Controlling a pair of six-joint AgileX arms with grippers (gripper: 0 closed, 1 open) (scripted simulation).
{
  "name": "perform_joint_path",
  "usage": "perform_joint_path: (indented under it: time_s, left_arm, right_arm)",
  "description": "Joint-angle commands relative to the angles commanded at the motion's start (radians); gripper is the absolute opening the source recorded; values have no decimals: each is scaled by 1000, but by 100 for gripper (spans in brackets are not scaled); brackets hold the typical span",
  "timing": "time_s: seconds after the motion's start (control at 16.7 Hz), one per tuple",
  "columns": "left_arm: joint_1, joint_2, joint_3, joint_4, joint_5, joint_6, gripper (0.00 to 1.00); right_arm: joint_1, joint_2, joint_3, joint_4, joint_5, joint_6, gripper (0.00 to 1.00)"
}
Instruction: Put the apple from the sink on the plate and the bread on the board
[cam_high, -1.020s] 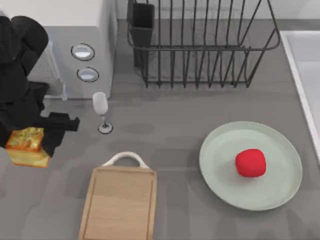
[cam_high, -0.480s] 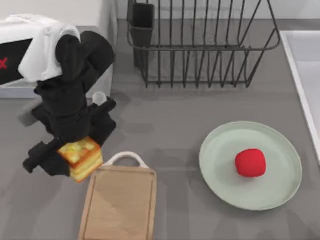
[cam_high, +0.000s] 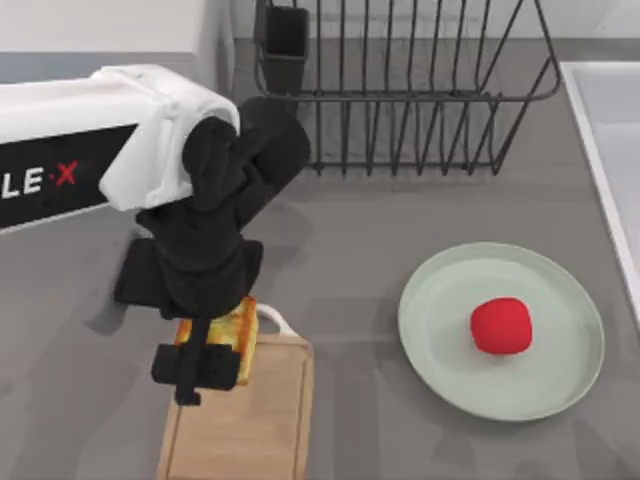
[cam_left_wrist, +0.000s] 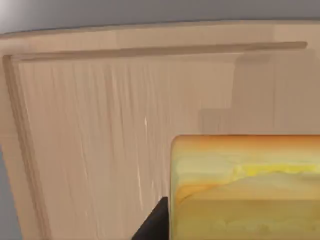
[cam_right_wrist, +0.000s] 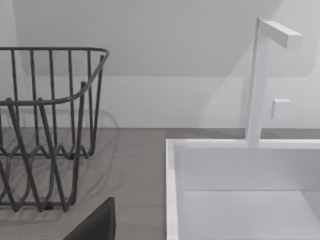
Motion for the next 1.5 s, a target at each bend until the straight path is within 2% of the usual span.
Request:
perform_joint_path:
  time_s: [0.18, 0.3, 0.72, 1.2, 1.5]
  left_arm:
    - [-35, -5, -6, 12, -1, -130, 0]
    - [-45, -7, -8, 16, -1, -166, 0]
    - [-40, 0, -12, 24, -1, -163, 0]
    - [-43, 48, -106, 178, 0, -164, 0]
    - [-44, 59, -119, 192, -1, -165, 0]
  right_arm:
    - [0, 0, 0, 0, 0, 0, 100]
    - [0, 0, 0, 0, 0, 0, 100]
    - [0, 0, 0, 0, 0, 0, 100]
    - [0, 0, 0, 0, 0, 0, 100]
    - [0, 0, 0, 0, 0, 0, 100]
